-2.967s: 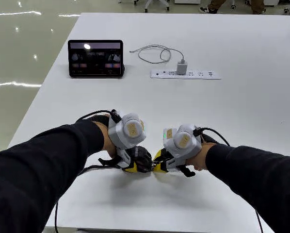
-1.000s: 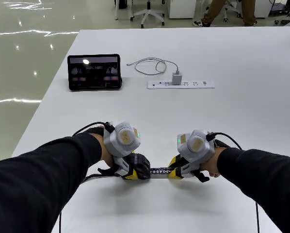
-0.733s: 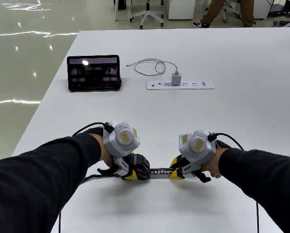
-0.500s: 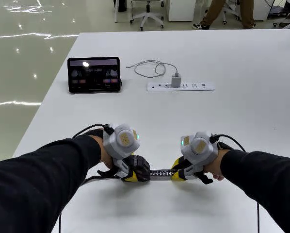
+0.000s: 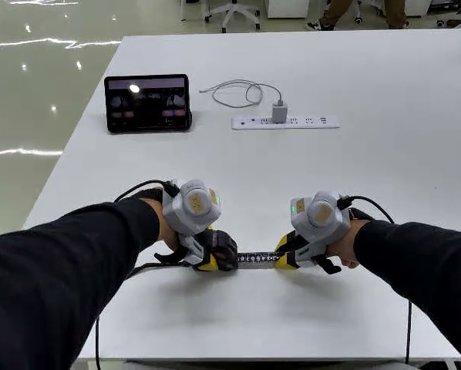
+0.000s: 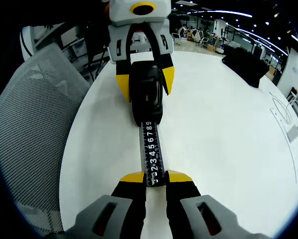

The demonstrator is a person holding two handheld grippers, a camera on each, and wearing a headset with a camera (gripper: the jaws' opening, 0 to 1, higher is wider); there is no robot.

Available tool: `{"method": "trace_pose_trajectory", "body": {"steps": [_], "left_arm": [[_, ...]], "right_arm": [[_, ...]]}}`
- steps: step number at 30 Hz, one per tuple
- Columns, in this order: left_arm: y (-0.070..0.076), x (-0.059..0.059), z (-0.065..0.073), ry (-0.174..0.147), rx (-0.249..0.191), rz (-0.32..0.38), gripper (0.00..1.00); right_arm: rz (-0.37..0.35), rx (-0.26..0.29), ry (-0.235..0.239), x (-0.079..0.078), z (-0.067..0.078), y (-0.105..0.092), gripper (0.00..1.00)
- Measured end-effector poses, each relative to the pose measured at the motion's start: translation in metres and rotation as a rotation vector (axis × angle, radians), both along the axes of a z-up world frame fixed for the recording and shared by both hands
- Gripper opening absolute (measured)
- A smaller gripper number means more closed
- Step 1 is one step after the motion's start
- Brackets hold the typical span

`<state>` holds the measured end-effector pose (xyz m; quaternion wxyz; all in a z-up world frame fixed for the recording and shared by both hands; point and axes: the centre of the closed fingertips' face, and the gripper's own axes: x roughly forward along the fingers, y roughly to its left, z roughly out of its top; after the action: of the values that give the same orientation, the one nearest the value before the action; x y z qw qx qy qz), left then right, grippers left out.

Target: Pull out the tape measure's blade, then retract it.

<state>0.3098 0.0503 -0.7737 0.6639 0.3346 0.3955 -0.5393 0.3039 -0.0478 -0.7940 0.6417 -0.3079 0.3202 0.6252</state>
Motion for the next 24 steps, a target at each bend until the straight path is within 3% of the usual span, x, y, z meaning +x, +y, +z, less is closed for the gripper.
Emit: {"method": "trace_pose_trajectory", "body": {"steps": [24], "left_arm": [[-0.001, 0.001, 0.0, 0.009, -0.011, 0.005, 0.33]], "right_arm": [[0.004, -0.024, 0.003, 0.003, -0.002, -0.011, 0.1]]}}
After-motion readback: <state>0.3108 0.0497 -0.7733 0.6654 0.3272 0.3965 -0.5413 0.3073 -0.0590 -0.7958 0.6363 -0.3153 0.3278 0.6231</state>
